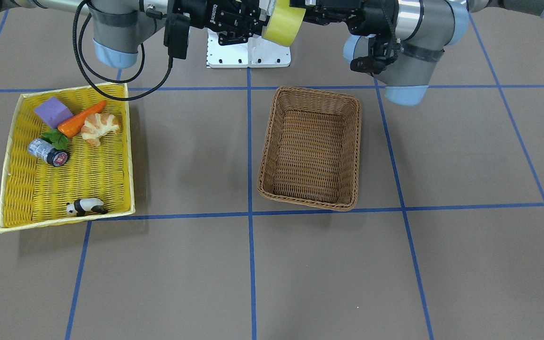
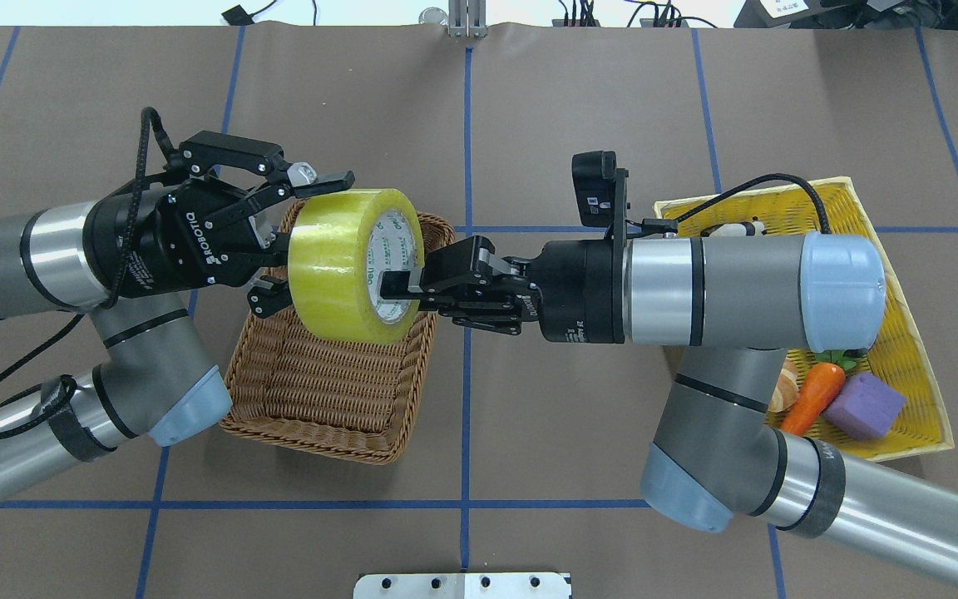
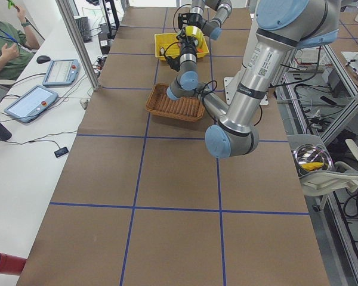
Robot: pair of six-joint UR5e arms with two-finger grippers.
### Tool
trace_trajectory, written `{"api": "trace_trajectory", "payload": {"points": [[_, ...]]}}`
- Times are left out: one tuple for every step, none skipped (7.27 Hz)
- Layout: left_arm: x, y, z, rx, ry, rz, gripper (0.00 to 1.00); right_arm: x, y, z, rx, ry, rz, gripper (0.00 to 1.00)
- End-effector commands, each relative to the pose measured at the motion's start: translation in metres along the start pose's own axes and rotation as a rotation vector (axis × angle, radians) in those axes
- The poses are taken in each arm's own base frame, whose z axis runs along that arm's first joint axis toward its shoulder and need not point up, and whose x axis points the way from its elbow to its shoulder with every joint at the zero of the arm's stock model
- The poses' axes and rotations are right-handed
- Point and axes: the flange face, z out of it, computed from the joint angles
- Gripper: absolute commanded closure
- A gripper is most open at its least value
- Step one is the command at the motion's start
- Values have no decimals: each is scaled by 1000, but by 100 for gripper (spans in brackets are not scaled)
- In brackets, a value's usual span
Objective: Move tape to another basket
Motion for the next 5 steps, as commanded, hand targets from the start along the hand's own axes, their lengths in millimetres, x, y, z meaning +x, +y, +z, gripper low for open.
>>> {"api": "trace_trajectory", "payload": {"points": [[-1,-1,-2,3,-2,-1,51,1,0,-1,0,1,0,100],[-2,-2,-4,8,-5,-3,51,5,3,-3,-8,-15,-2,100],[-3,-3,-5,12,-7,-4,51,6,5,-5,-12,-34,-3,71],[-3,-3,-5,11,-7,-7,60,6,7,-4,-15,-35,1,50],[-4,-3,-5,11,-9,-8,85,7,9,-3,-18,-34,6,21]]}}
